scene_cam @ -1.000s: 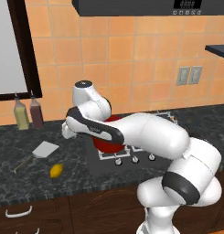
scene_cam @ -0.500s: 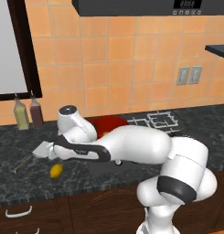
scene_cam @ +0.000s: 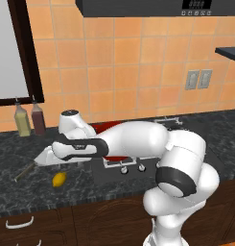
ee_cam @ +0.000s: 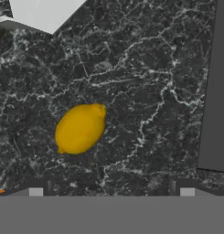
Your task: Put the squash and lemon in the pot. Retrieve the spatula and lightly stir the vegetables in the pot.
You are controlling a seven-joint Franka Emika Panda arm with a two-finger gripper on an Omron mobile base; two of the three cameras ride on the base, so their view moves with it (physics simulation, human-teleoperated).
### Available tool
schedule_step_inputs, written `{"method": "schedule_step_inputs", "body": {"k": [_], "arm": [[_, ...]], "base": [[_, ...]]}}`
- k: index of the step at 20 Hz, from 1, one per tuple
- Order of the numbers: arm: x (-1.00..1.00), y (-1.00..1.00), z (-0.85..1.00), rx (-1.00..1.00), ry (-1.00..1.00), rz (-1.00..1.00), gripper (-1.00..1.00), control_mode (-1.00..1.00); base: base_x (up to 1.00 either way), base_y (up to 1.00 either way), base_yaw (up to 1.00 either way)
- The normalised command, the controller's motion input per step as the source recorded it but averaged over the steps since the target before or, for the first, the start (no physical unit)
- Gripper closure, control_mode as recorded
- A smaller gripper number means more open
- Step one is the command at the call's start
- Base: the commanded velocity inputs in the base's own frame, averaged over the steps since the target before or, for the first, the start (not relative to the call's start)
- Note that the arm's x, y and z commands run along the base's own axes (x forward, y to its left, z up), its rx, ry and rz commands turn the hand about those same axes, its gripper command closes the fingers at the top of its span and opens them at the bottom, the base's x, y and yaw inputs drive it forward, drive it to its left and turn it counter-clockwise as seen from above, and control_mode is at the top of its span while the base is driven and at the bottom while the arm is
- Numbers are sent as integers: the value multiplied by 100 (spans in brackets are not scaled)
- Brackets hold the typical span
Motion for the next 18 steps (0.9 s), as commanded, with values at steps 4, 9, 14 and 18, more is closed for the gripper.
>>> {"method": "schedule_step_inputs", "body": {"k": [4, 9, 14, 18], "arm": [[19, 60, -30, -5, 0, -37, -100, -100], [21, 16, -26, -1, 5, -28, -100, -100], [7, 3, -28, 0, 6, -19, -100, -100], [0, 0, -34, 0, 6, -12, -100, -100]], "base": [[0, 0, 0], [0, 0, 0], [0, 0, 0], [0, 0, 0]]}}
